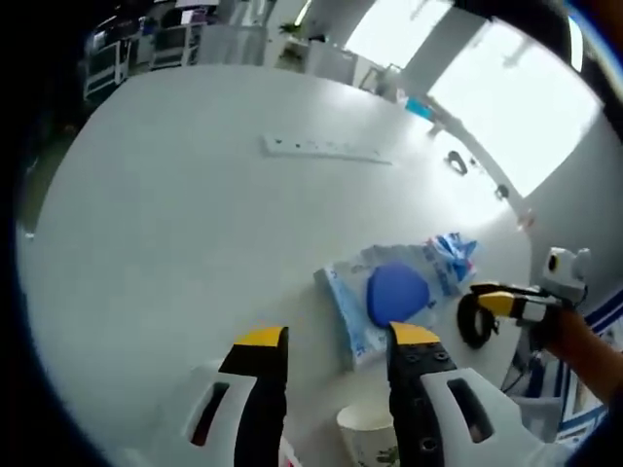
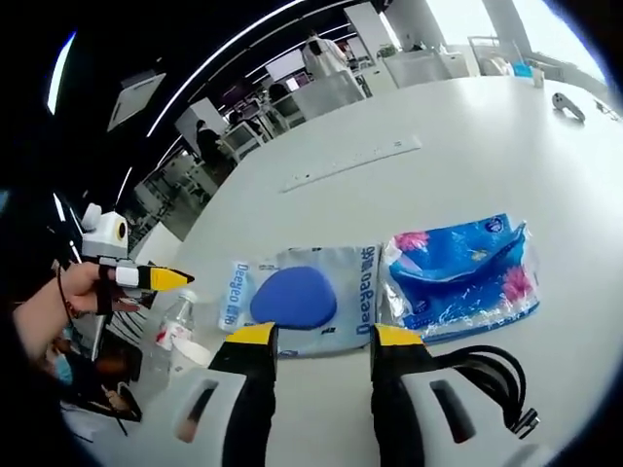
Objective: Arrange the tabletop items into an orderly group along one side of the table until the central work area is clear of visible clutter.
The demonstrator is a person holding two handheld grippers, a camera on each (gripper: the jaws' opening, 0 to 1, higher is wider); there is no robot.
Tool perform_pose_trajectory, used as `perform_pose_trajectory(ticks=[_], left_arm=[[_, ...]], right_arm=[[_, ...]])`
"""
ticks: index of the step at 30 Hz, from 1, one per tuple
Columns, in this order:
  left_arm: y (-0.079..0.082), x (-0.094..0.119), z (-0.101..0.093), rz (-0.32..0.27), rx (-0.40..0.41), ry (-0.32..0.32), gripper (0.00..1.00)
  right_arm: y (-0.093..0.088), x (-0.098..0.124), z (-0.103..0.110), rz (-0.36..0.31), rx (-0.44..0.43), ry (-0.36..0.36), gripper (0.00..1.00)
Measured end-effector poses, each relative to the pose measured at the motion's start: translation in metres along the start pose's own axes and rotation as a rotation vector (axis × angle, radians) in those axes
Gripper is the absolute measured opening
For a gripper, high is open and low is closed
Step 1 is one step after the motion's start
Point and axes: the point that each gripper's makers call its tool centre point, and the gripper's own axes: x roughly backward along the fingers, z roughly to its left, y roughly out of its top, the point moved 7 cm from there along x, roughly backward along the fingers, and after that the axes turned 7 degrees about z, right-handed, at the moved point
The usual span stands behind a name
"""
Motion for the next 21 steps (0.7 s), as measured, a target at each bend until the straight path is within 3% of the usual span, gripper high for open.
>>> perform_pose_trajectory(ticks=[11, 18, 21], left_arm=[[-0.008, 0.024, 0.002, -0.090, 0.015, -0.008, 0.41], [-0.022, 0.044, 0.010, -0.124, 0.034, 0.005, 0.46], [-0.027, 0.054, 0.016, -0.168, 0.051, 0.015, 0.48]], right_arm=[[0.009, -0.005, 0.025, 0.005, 0.066, 0.085, 0.37], [0.016, -0.011, 0.040, 0.023, 0.114, 0.118, 0.37], [0.020, -0.014, 0.050, 0.034, 0.145, 0.143, 0.36]])
